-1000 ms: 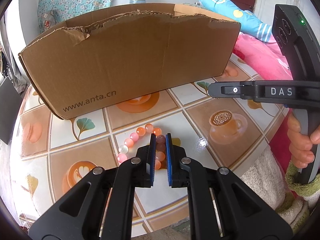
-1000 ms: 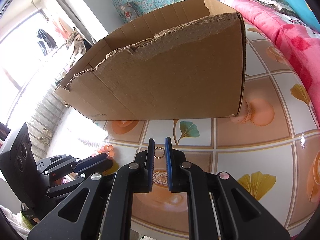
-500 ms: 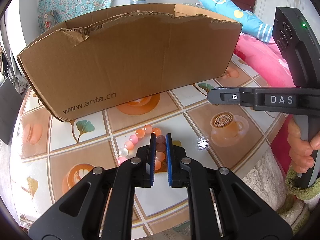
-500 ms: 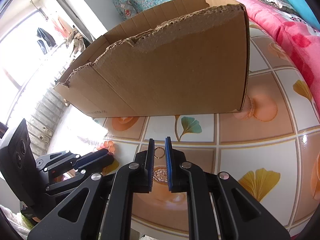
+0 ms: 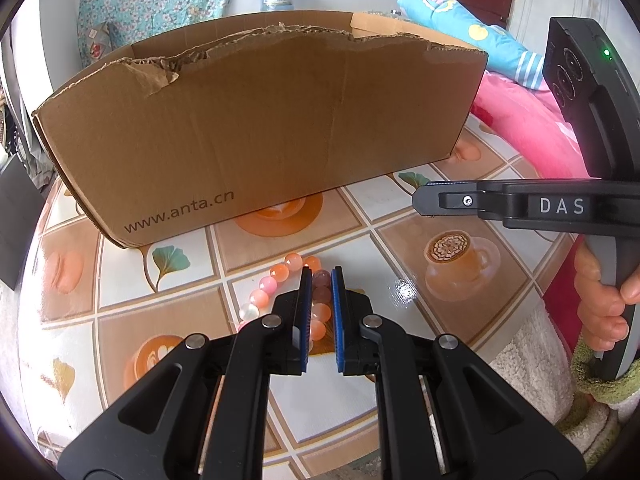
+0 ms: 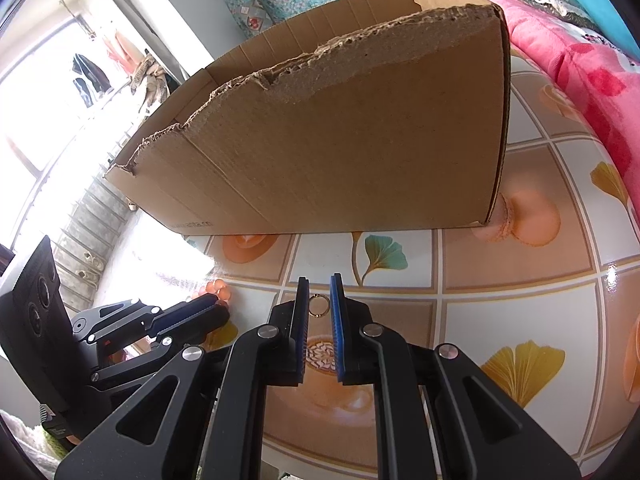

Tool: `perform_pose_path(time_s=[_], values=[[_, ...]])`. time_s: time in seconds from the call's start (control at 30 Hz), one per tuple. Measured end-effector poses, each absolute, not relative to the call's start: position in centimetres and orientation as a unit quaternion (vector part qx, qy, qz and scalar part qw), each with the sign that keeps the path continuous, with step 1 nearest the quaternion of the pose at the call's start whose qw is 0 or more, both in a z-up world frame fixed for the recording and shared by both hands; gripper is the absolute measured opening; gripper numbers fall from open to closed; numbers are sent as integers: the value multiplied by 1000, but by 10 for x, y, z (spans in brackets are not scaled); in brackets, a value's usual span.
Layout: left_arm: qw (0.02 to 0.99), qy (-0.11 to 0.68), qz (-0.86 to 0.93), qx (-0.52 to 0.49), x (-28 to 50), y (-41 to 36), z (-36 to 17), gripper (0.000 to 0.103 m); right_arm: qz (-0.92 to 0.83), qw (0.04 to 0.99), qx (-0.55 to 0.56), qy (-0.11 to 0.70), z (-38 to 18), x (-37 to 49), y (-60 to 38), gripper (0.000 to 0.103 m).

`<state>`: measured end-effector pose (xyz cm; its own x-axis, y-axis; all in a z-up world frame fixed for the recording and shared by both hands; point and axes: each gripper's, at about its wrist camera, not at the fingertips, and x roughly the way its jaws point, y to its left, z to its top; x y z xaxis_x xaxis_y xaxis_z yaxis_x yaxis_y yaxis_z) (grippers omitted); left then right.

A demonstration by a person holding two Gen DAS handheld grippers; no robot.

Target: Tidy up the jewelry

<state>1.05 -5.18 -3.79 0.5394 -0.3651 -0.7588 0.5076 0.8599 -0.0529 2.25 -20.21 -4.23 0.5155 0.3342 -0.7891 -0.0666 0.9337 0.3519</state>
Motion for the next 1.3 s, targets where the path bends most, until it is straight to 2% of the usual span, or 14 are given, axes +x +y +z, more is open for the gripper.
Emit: perform_pose_path(time_s=[0.7,1.3], values=[[877,399,-264,54,15,-35,-33,8,115,856,136,486,-44,30,-198,11],[891,328,-313,-31,-14,-10,40,8,129,881,140,434,-1,3,-202,11]])
